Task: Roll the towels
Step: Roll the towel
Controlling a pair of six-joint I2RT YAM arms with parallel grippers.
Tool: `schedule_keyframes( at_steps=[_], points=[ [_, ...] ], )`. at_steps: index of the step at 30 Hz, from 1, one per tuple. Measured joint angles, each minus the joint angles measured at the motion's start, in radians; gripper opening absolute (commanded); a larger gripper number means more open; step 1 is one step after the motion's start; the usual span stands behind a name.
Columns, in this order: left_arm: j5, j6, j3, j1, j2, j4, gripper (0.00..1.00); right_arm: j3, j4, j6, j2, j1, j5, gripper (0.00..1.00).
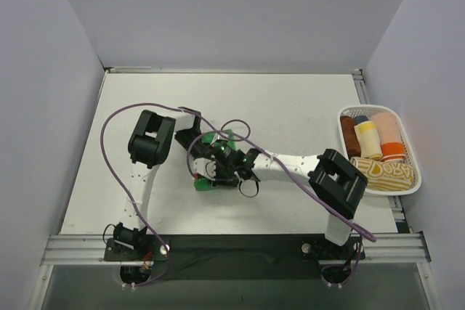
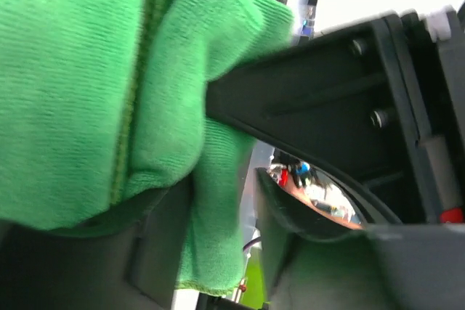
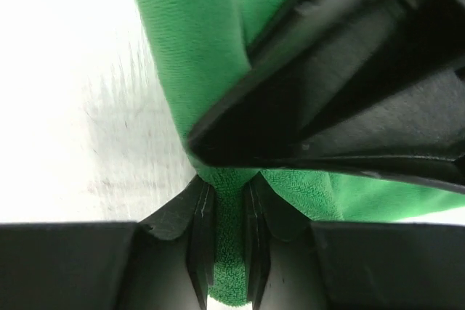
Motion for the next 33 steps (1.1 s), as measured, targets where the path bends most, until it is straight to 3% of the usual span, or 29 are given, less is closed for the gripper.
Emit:
schedule_keyframes(
  at_steps=[8,17,21,23,25,29,33],
  points=[
    [-0.032,-0.044,-0.159,0.151,-0.198,0.134,0.65,0.21,-0.205,0.041,0.138,-0.127,-0.324,0.0],
    [-0.073,-0.146,-0.163,0.51,-0.433,0.295,0.68,0.414,-0.459,0.016,0.292,-0.184,-0.534,0.0],
    [-0.145,-0.151,-0.165,0.593,-0.633,0.363,0.73,0.5,-0.586,0.002,0.369,-0.206,-0.637,0.01],
    [-0.198,-0.143,-0.194,0.589,-0.784,0.413,0.79,0.545,-0.656,-0.011,0.415,-0.216,-0.698,0.04],
    [-0.249,-0.137,-0.26,0.567,-0.952,0.48,0.97,0.579,-0.718,-0.016,0.452,-0.224,-0.748,0.04],
    [-0.333,-0.129,-0.426,0.45,-1.281,0.583,0.97,0.651,-0.845,-0.019,0.537,-0.242,-0.834,0.04],
    [-0.393,-0.145,-0.6,0.256,-1.484,0.663,0.97,0.743,-0.976,-0.015,0.639,-0.266,-0.91,0.04]
  ],
)
